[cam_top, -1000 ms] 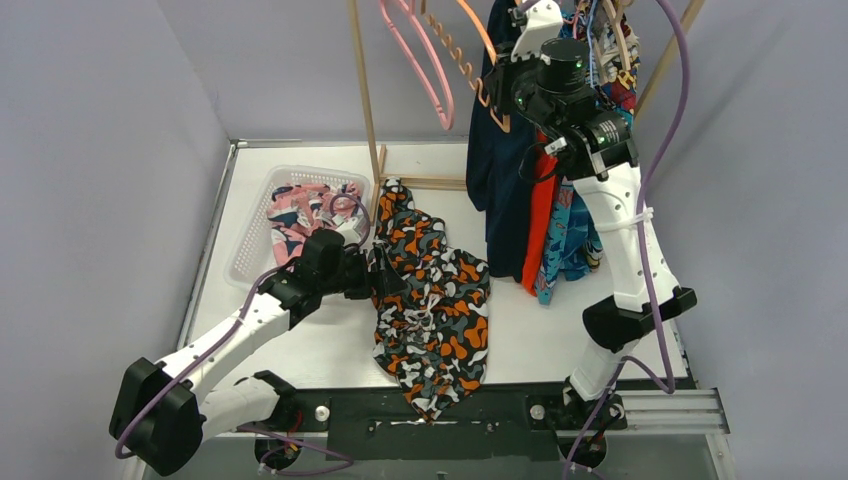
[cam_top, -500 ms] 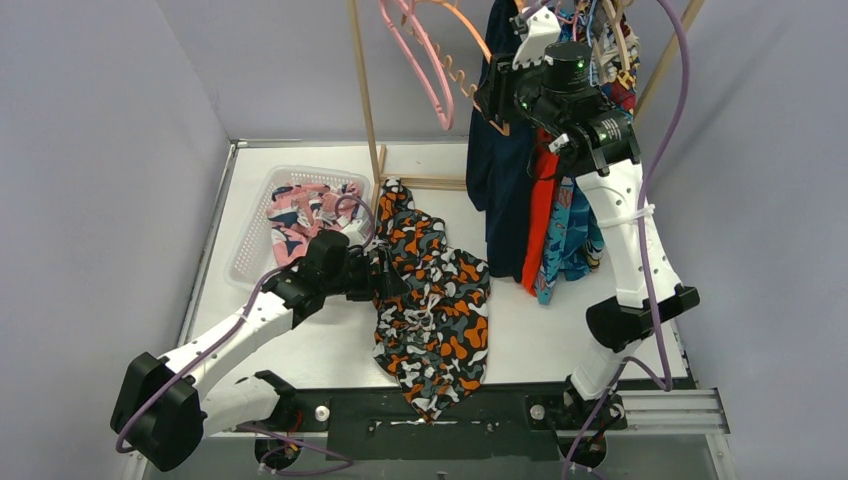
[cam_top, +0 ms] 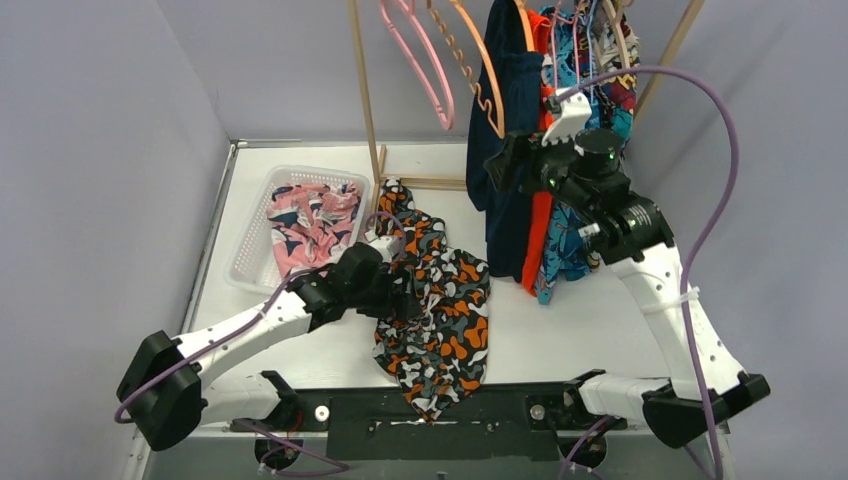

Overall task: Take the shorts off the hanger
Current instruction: Place the hanger on the clothes rod, then pick up the shorts at the center of the board.

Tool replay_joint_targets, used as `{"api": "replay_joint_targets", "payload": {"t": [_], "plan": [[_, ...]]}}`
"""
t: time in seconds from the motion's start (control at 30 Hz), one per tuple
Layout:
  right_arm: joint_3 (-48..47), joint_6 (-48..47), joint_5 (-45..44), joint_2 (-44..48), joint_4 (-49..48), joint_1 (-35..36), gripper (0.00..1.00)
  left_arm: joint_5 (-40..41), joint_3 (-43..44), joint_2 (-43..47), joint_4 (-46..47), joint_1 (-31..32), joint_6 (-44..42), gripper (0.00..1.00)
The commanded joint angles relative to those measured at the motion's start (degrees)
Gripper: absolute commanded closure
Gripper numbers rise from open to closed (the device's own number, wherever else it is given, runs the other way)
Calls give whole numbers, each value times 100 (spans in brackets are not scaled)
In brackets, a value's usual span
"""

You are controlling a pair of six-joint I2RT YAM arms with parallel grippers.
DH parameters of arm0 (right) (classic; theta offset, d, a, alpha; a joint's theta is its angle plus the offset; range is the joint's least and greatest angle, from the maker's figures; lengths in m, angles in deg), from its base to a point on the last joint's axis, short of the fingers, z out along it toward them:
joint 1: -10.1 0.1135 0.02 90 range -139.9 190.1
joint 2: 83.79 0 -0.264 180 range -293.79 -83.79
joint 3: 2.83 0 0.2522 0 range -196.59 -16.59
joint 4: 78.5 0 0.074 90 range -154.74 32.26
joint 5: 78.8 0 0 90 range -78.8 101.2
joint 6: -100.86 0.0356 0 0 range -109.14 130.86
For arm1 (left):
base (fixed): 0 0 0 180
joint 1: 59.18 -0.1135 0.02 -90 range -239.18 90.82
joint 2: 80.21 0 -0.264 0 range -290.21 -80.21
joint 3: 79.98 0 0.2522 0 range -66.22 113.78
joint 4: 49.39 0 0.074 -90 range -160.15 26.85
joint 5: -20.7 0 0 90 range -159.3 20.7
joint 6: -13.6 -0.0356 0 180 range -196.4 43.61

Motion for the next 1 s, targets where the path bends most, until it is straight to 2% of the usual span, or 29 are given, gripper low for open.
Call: {"api": "replay_joint_targets", "payload": {"t": [0.0,0.23,0.33,0.43,0.5,0.57,0.7,0.73,0.9,0.97], "plan": [[940,481,-246,774,-872,29,22,748,545,-360,-93,525,79,15],[2136,1185,-534,1776,-610,74,21,1909,1053,-1279,-626,1532,109,14],[2843,1634,-634,2242,-592,101,20,2508,1107,-1925,-864,1738,143,14],[3656,2271,-790,2665,-609,112,20,2668,1006,-2576,-822,1796,238,14],[4072,2688,-928,2919,-614,125,20,2603,967,-2869,-706,1855,238,25],[4417,3045,-1025,3139,-653,125,20,2557,928,-2995,-567,1949,214,41],[4780,3416,-1224,3419,-742,137,20,2646,970,-2916,-525,2019,204,94],[4799,3441,-1311,3445,-729,129,20,2766,1020,-2836,-610,2027,203,100],[4670,3344,-1625,3440,-654,132,20,3778,1531,-1790,-1431,2046,-2,100],[4636,3286,-1683,3413,-668,136,20,4212,1814,-1103,-1599,2051,-416,100]]}}
